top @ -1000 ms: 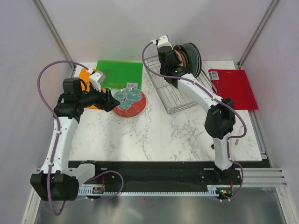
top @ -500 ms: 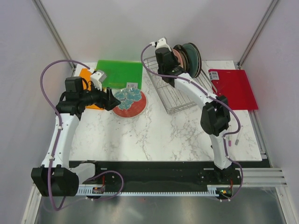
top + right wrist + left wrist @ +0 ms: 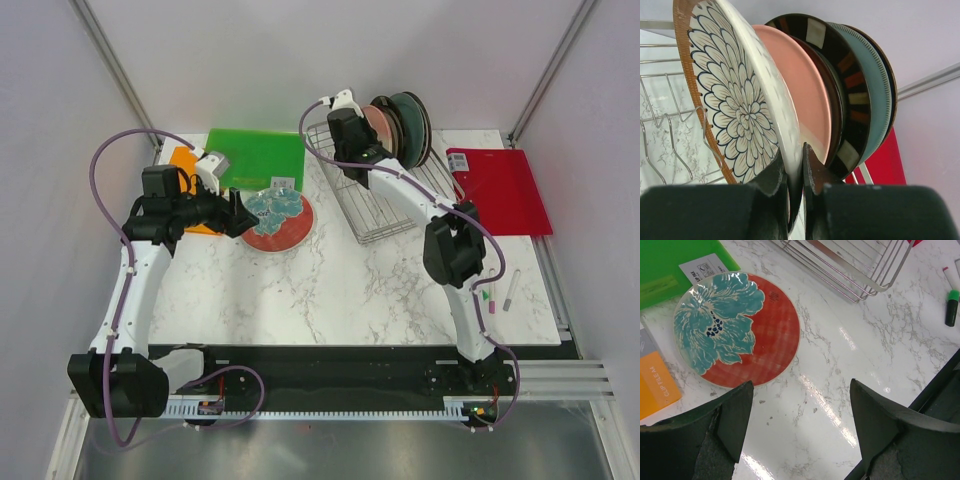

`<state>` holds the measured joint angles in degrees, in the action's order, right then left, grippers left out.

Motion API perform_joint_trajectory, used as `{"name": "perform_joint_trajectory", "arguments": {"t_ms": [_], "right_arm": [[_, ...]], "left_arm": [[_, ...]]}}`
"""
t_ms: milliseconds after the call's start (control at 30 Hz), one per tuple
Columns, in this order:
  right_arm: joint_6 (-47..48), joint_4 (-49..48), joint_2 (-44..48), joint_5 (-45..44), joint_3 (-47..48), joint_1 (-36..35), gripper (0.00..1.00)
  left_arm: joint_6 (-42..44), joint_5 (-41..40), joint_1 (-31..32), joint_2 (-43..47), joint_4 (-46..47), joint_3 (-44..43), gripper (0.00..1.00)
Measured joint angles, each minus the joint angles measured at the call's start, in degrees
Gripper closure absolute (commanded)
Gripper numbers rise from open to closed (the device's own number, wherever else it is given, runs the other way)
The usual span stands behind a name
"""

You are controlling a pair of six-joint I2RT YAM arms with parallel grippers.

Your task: Load the plates into the dish rack

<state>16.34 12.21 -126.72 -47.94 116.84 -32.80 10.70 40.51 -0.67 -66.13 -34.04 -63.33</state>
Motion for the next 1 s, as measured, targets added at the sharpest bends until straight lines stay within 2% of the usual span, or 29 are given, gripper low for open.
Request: {"name": "perform_joint_trajectory", "arguments": {"t_ms": [367, 400, 433, 533, 1000], "right_arm": [[-1.8, 0.3, -3.6, -0.3, 2.6, 0.0, 0.98], [-1.8, 0.4, -3.7, -0.4, 2.7, 0.0, 0.94], [-1.9, 0.4, -3.7, -0.4, 2.7, 0.0, 0.81], [-2.5, 0.4, -3.7, 0.0, 2.7, -0.1, 0.58], [-2.6, 0.3, -3.7, -1.0, 2.6, 0.0, 0.47]], "left_arm": [[-0.7, 0.0, 0.0, 0.0, 0.2, 1.5, 0.16], [-0.7, 0.0, 0.0, 0.0, 0.2, 1.5, 0.16], [-0.7, 0.0, 0.0, 0.0, 0.3, 1.5, 0.16], [-0.8, 0.0, 0.0, 0.0, 0.4, 1.6, 0.16], [-1.5, 0.0, 0.0, -0.3, 1.5, 3.0, 0.16]]}}
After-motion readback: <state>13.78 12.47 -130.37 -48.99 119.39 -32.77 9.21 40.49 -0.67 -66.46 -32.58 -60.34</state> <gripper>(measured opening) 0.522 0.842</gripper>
